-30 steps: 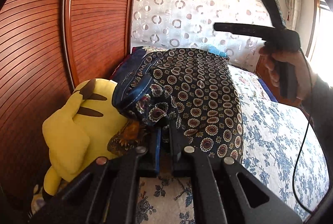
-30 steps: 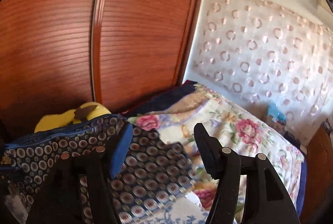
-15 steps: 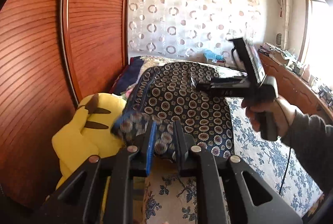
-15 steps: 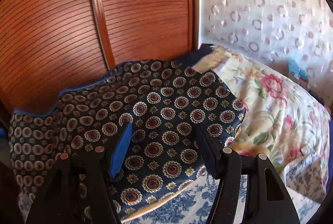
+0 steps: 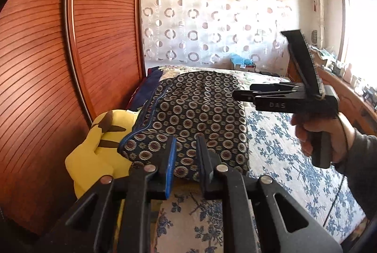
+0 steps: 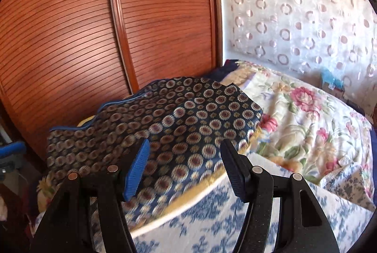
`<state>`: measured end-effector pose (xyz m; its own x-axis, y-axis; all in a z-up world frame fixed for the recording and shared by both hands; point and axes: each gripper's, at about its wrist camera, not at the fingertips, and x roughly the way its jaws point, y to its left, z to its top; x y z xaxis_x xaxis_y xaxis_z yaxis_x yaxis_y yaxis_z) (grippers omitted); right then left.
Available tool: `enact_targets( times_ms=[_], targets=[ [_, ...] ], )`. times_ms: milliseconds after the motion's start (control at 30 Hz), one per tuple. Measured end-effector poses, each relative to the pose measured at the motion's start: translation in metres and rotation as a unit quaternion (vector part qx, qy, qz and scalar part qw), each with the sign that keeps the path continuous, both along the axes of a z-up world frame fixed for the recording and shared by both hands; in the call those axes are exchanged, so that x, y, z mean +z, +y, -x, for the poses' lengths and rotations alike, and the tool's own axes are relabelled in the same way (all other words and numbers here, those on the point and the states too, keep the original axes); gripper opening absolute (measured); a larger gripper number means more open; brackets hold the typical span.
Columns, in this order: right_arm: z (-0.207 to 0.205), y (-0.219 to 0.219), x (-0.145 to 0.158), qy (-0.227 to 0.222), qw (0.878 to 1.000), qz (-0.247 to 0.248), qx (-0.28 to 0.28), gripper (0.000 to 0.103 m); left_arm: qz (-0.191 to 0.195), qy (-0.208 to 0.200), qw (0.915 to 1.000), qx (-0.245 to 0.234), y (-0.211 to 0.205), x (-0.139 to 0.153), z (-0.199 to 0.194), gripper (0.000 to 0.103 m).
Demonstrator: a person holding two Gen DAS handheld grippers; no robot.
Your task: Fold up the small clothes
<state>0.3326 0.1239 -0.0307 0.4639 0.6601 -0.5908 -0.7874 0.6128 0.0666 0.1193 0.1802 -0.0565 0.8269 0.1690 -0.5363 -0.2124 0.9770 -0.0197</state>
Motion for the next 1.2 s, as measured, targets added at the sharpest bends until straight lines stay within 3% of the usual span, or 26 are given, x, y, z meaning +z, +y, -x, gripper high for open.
enact_targets(
  times_ms=[133, 367, 733, 1000, 1200],
  targets=[
    [0.027, -0.017, 0.011, -0.014, 1.000, -0.007, -0.005, 0.065, -0.005, -0.001, 1.0000, 0.000, -0.012, 0.004, 0.003, 0.015],
    [0.059, -0.051, 0.021, -0.021, 0.999, -0.014, -0.034, 0.078, 0.004, -0.009, 0.9993, -0.036, -0.036, 0.010, 0.008, 0.015],
    [0.112, -0.141, 0.027, -0.033, 0.993, -0.027, -0.106, 0.080, 0.007, -0.012, 0.9972, -0.074, -0.084, 0.009, 0.010, 0.015],
    [0.155, -0.206, 0.037, -0.048, 0.982, -0.032, -0.182, 0.080, 0.012, -0.013, 0.9949, -0.100, -0.123, 0.014, 0.019, 0.016],
    [0.188, -0.258, 0.055, -0.068, 0.967, -0.050, -0.242, 0.080, 0.005, -0.029, 0.9924, -0.119, -0.152, 0.036, 0.023, 0.016]
  ],
)
